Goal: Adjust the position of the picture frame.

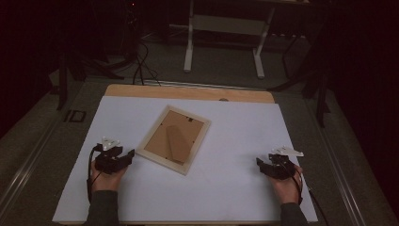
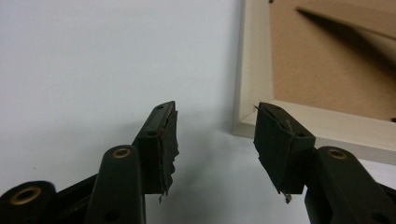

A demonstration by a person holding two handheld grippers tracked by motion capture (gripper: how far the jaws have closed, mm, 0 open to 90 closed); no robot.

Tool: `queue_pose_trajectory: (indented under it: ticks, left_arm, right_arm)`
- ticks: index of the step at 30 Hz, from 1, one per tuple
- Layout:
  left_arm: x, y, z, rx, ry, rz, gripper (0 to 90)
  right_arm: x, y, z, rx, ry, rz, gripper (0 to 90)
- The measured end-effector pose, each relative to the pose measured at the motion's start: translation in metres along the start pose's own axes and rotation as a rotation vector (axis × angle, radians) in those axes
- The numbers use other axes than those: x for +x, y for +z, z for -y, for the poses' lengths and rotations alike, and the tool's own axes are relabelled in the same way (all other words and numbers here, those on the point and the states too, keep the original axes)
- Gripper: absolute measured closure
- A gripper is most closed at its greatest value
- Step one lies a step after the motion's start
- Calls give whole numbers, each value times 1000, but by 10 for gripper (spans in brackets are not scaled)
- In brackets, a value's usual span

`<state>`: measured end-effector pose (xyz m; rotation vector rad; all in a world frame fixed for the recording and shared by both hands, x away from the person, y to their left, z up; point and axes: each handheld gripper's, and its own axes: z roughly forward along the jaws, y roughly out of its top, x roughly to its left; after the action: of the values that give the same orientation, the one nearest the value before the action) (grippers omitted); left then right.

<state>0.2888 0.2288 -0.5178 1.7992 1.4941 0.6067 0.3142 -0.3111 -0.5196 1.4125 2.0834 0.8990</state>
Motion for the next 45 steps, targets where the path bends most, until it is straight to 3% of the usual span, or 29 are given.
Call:
queue_pose_trajectory:
  ticks: [3,8,12,19,25,30,38,45]
  left_arm:
    - [-1,-4,-2,-6,9,-12,550]
    - [0,-7,-5,-15,-4,15,560]
    - [2,-3,-5,5,-4,29,559]
    - [-3,8,-4,47,61,45,561]
    - [-1,12,-4,52,66,53,569]
    - [0,21,-2,73,84,87,609]
    - [1,21,-4,22,79,92,620]
    - [1,23,-7,17,82,80,677]
  right_arm:
    - [1,-3,-1,-13,5,-16,432]
    - [2,-6,-3,-31,20,-49,441]
    - [4,-6,-4,-37,23,-61,442]
    - [13,-6,-7,-43,-5,-77,451]
    - [17,-6,-9,-52,-16,-87,470]
    - [23,-4,-11,-59,-1,-134,469]
    - [37,-2,-14,-68,-40,-149,477]
    - [41,1,-12,-59,-49,-152,508]
